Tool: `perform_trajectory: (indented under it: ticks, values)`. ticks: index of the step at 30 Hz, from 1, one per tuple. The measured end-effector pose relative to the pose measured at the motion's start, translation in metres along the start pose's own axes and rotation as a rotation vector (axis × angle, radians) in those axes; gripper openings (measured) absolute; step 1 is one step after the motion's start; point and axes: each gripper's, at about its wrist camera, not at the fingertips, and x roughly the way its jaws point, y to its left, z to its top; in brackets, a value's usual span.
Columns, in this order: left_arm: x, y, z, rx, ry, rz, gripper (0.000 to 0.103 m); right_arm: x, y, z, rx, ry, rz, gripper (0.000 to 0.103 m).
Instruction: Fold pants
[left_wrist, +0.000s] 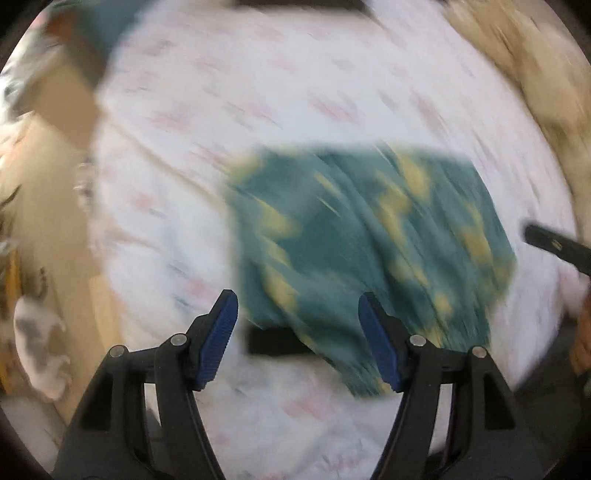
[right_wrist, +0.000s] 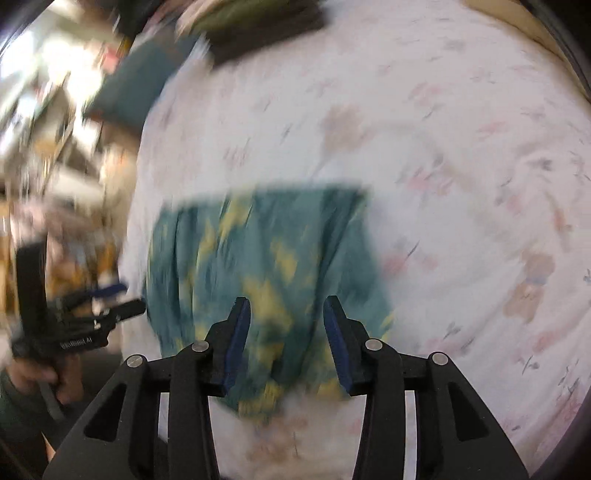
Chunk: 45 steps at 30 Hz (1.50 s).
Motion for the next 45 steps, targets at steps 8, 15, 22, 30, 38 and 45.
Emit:
perform_trajectory:
  ticks: [8,15,22,30,38,45]
  values:
    - [0.025,0.066,0.021,-0.408,0.002,-0.146,0.061,0.023,-0.042,0.040,0.251,-0.023,0.099,0.045]
    - [0.055,0.051,0.041,-0.377,0.027,-0.181,0.056,0.051,-0.026,0.057,0.134,0.035,0.032,0.042]
    - [0.051,0.035,0.043,-0.285,0.007,-0.220,0.002,0.063,-0.023,0.051,0.062,0.080,-0.011,0.004]
    - [0.051,0.036,0.053,-0.218,-0.030,-0.117,0.002,0.044,-0.033,0.064,0.046,0.005,-0.050,0.003]
    - [0.021,0.051,0.056,-0.299,-0.125,0.006,0.007,0.025,-0.021,0.061,0.003,-0.058,-0.154,0.009]
    - [0.028,-0.001,0.058,-0.127,-0.119,-0.214,0.009,0.038,0.003,0.050,-0.034,0.004,0.017,0.009]
